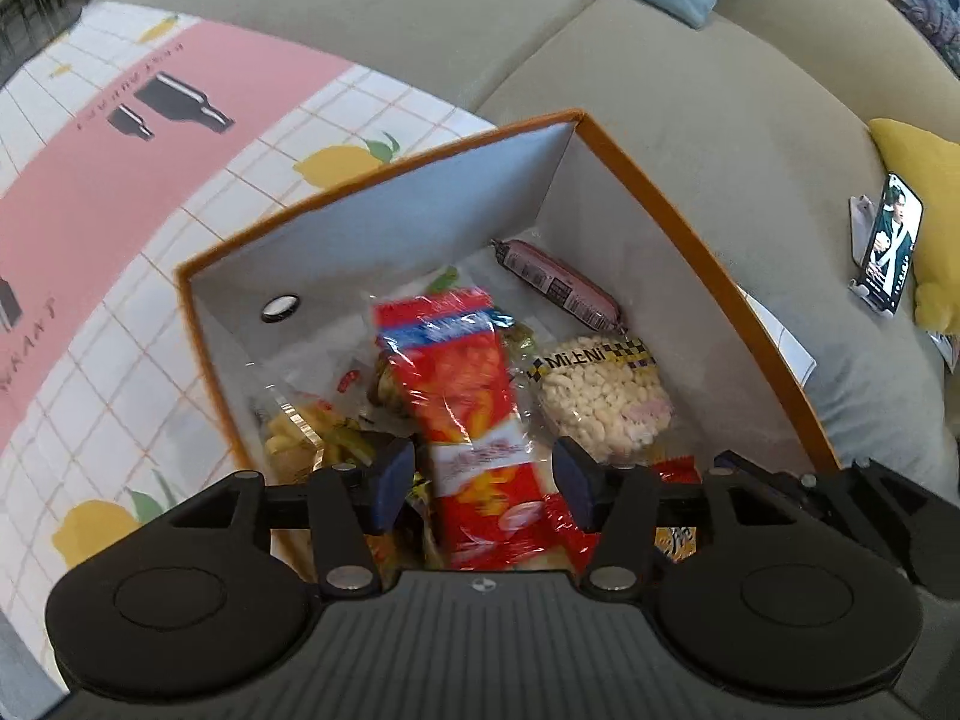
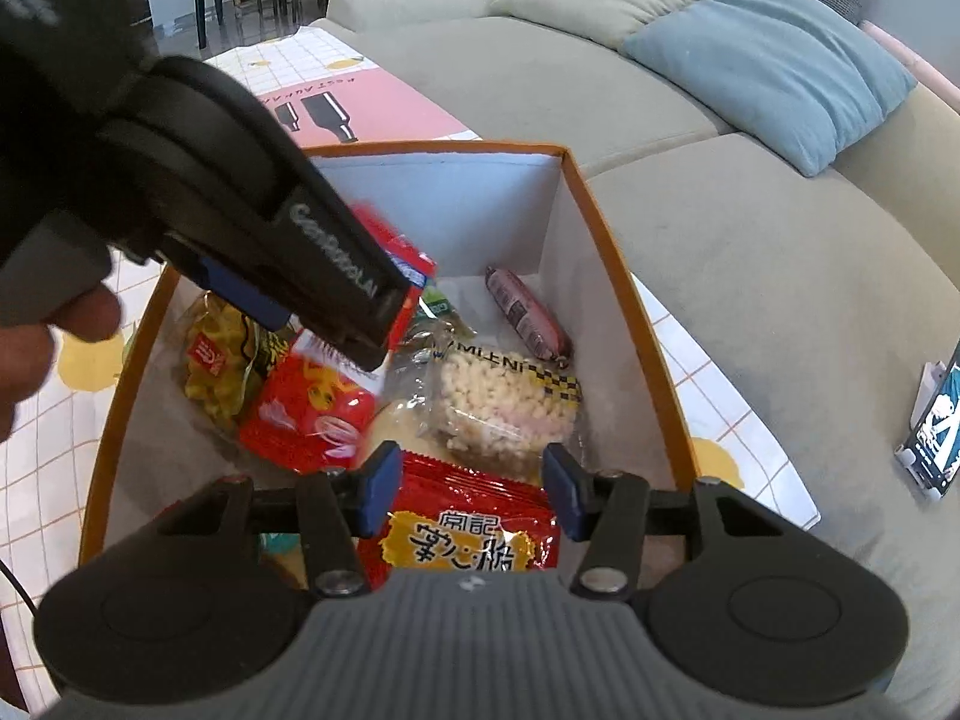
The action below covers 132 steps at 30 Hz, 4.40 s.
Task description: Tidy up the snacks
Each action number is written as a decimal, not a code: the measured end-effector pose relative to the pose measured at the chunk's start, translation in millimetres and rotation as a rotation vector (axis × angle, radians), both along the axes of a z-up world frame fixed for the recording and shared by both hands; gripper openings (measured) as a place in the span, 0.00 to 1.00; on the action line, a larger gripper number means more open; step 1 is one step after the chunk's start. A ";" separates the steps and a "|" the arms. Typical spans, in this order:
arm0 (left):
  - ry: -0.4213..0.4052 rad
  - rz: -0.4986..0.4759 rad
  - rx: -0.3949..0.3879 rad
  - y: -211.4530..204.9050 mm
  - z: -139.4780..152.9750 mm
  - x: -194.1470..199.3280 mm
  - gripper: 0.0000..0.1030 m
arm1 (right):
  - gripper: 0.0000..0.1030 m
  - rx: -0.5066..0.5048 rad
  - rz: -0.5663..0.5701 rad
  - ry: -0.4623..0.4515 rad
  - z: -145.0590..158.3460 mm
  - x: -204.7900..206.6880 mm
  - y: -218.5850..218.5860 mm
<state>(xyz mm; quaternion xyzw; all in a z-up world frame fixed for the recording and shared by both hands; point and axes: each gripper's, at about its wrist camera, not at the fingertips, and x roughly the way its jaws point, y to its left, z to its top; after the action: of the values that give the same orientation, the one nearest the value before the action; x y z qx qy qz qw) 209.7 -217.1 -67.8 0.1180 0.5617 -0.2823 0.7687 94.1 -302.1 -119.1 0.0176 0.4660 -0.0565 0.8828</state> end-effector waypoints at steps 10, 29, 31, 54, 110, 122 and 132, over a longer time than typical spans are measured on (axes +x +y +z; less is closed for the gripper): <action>-0.185 0.054 -0.042 49.0 62.6 -37.8 0.61 | 0.50 0.028 0.020 -0.038 32.2 -14.7 12.9; -0.771 0.311 0.089 146.2 143.1 -178.4 0.76 | 0.78 0.116 0.060 -0.388 146.5 -119.2 81.6; -0.795 0.317 0.123 151.6 135.9 -188.0 0.78 | 0.78 0.115 0.068 -0.413 147.0 -130.4 89.6; -0.444 0.298 0.173 164.4 44.9 -197.2 0.78 | 0.78 0.081 -0.042 -0.236 58.3 -146.8 101.4; -0.378 0.335 0.180 173.1 36.2 -192.3 0.78 | 0.77 0.060 0.030 -0.193 50.9 -142.3 119.5; -0.372 0.339 0.179 172.1 36.4 -194.4 0.78 | 0.77 0.066 0.039 -0.179 49.2 -143.4 121.8; -0.374 0.336 0.171 172.2 37.1 -195.4 0.77 | 0.77 0.067 0.039 -0.173 47.7 -143.0 121.8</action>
<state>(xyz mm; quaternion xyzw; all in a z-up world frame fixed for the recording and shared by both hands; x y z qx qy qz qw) 14.3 -44.9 -30.7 0.1380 0.4434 -0.0754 0.8824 -48.9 -180.4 -71.4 0.0426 0.3900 -0.0220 0.9196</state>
